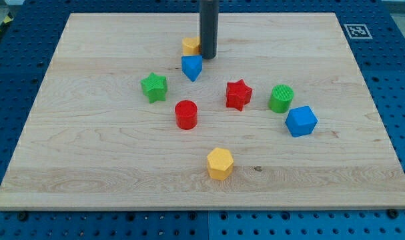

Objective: Place the blue blocks at the bottom right of the heart

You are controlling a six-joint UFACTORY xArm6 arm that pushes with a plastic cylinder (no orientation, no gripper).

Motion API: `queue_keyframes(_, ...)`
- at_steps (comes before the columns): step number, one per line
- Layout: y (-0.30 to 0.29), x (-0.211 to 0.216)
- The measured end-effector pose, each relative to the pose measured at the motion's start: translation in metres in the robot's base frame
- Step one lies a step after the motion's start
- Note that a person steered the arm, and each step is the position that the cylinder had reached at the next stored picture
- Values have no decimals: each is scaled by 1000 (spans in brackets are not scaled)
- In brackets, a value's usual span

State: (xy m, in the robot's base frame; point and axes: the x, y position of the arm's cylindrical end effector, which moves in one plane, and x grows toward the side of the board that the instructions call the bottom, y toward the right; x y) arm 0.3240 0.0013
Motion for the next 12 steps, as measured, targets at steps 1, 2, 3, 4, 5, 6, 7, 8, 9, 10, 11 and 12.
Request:
queue_keyframes(1, 9, -2)
queue_keyframes(2, 62, -2)
queue_keyframes(3, 72, 38)
queue_keyframes(4, 50, 96)
queue_keyframes(5, -1, 116)
queue_keyframes(6, -34, 110)
queue_keyframes(7, -39, 84)
queue_keyframes(8, -40, 53)
queue_keyframes(9, -46, 31)
queue_keyframes(10, -42, 41)
queue_keyframes(11, -16, 73)
queue_keyframes(12, 28, 54)
